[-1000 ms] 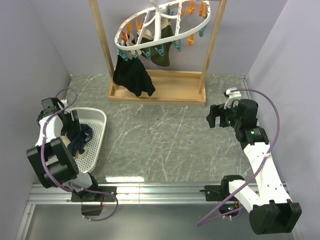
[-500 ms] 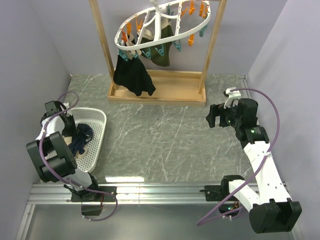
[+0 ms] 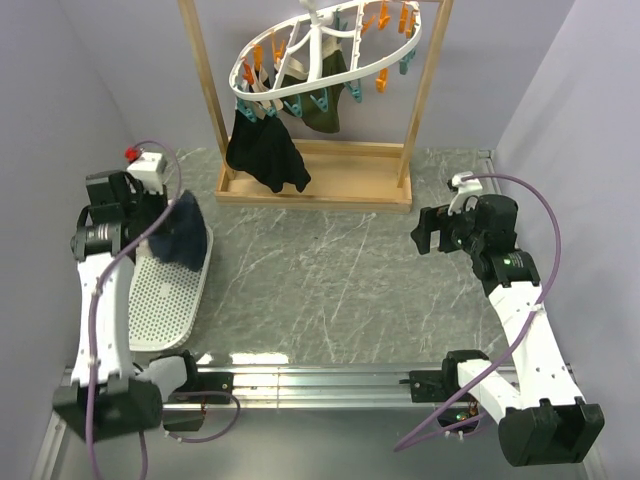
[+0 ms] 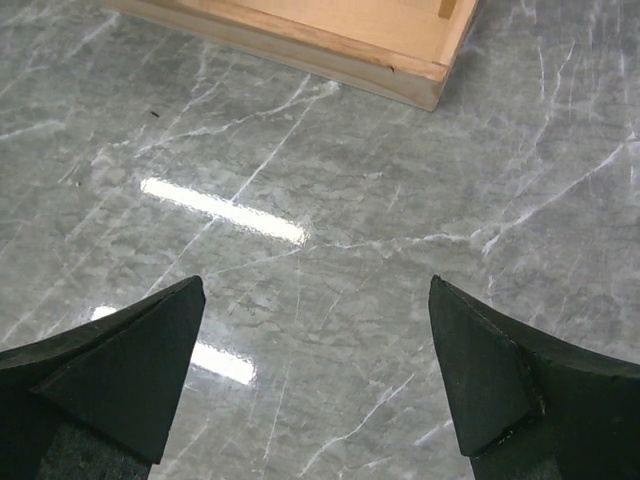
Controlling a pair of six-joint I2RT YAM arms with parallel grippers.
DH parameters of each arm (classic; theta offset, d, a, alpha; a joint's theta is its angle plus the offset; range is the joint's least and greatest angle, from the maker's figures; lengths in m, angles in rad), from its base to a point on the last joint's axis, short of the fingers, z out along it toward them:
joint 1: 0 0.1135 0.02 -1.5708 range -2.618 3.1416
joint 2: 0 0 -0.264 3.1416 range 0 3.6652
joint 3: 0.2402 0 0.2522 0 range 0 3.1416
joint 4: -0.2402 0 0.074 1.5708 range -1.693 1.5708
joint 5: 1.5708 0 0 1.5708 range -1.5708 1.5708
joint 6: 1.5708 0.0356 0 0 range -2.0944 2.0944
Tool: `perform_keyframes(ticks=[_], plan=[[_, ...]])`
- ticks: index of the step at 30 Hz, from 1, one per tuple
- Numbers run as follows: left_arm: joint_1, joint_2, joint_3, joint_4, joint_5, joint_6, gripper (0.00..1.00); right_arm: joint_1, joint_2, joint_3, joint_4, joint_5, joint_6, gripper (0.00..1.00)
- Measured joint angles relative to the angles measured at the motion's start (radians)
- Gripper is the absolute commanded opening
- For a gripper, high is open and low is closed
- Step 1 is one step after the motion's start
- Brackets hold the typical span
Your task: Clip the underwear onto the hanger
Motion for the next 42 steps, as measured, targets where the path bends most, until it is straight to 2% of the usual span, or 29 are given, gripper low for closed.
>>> perform_keyframes(ticks=[4,8,12,17,20,23,29,34,38,42], plan=[[-0.120,-0.120,0.056,-0.088,0.076,0.037,0.00,0.000,0.006,0.032,-0.009,-0.016,0.000,1.00],[-0.217,-0.151,0.124,-0.167,0.183,0.082,0.00,0.000,0.018,0.067,-0.037,-0.042,-0.003,0.99],[-0.366,-0.153,0.105,-0.191,0.248,0.108,0.00,0.000,0.038,0.093,-0.072,-0.070,-0.012,0.98],[-0.598,-0.097,0.011,-0.154,0.242,0.105,0.00,0.000,0.056,0.099,-0.127,-0.085,-0.031,0.97],[-0.756,-0.038,-0.008,-0.098,0.183,0.080,0.00,0.000,0.056,0.100,-0.151,-0.090,-0.038,0.96],[-0.826,0.008,-0.001,-0.029,0.149,0.054,0.00,0.000,0.056,0.107,-0.169,-0.093,-0.045,0.96],[-0.906,0.093,0.029,0.110,-0.027,0.012,0.00,0.000,0.056,0.129,-0.184,-0.093,-0.050,0.95],[-1.083,0.082,0.029,0.192,-0.263,0.030,0.00,0.000,0.055,0.129,-0.192,-0.090,-0.052,0.94],[-1.094,0.083,0.029,0.256,-0.460,0.070,0.00,0.000,0.061,0.129,-0.194,-0.085,-0.052,0.94],[-1.089,0.148,0.069,0.330,-0.659,0.126,0.00,0.000,0.090,0.143,-0.198,-0.080,-0.052,0.94]])
